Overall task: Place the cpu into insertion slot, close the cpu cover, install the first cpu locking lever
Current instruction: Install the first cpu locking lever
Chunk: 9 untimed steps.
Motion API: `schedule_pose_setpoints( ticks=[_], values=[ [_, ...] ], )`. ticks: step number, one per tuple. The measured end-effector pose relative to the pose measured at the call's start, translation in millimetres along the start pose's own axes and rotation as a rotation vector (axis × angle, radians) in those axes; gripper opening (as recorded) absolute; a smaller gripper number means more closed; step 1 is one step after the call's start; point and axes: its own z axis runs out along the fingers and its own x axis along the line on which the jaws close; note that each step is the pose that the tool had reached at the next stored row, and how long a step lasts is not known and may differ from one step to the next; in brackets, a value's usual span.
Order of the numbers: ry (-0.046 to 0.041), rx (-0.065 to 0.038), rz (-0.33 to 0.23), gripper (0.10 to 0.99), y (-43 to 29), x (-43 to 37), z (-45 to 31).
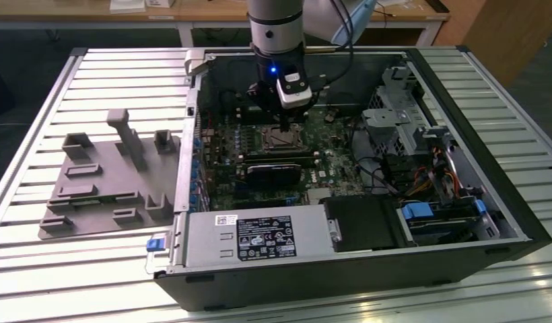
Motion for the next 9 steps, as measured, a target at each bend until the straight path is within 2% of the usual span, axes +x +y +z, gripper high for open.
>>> schedule_pose_setpoints(
  ticks=[6,9],
  values=[
    [0.0000,0.000,0.000,0.102,0.0,-0.1,-0.3],
    [0.0000,0.000,0.000,0.102,-2.5,-1.0,-0.3]
  ],
)
